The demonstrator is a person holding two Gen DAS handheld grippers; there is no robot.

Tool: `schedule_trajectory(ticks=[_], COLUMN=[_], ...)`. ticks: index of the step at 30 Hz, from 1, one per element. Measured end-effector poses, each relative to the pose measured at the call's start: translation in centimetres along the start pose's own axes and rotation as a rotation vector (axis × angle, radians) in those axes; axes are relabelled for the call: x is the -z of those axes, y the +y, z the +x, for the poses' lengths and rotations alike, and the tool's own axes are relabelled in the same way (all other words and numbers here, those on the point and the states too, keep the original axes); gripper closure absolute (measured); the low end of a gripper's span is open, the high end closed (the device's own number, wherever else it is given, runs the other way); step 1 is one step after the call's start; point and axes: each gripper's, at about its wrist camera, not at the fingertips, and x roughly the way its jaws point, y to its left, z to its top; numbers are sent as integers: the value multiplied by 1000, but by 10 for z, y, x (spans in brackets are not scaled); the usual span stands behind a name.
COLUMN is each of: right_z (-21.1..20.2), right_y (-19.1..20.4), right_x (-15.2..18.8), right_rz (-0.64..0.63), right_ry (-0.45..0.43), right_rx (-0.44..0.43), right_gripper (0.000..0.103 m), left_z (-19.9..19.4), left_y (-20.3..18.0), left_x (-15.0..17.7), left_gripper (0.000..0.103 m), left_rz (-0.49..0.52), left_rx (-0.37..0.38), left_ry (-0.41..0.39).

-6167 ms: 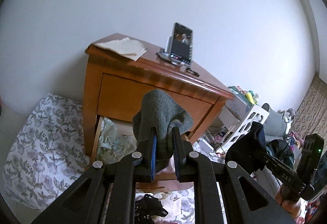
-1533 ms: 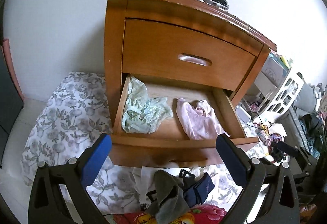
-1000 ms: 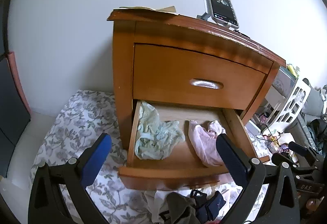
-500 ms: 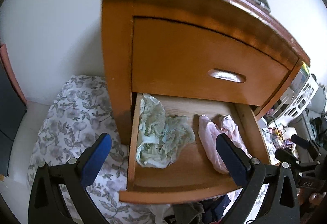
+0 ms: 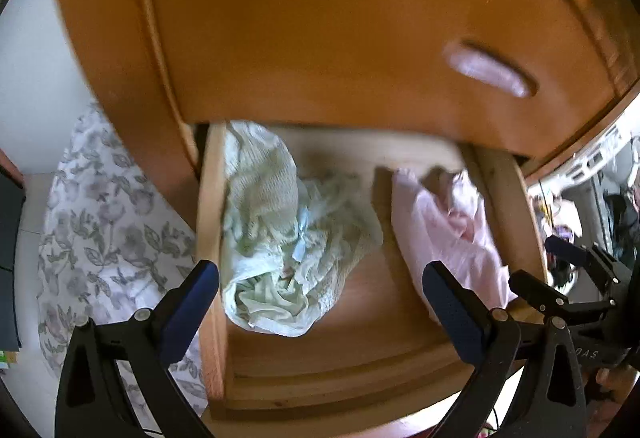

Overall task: Organize soft objects
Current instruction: 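Move both open grippers up and into the open drawer, then grasp the pale green lace cloth with the left gripper while the right gripper grasps the pink clothes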

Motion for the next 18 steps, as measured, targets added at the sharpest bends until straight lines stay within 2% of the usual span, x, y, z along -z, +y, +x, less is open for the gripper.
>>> schedule_trajectory(ticks=[3, 7, 11, 17, 18], right_z=[12, 25, 34, 48, 50], right_y=[-4, -8, -8, -5, -4], right_x=[1, 1, 3, 5, 5], right_rz=[15, 24, 28, 9, 5], right_ry=[46, 107, 151, 200, 206], right_rx=[-13, -32, -37, -26, -22], right_gripper=[10, 16, 23, 32, 36], left_z=[13, 31, 48, 65, 66], left_y=[-1, -7, -7, -8, -7], left_x=[-1, -1, 0, -3, -4], left_gripper=[2, 3, 14, 28, 31], left_rz=[4, 33, 42, 67, 63], left_rx=[-19, -26, -49, -80, -77], left_ry=[49, 116, 200, 256, 264])
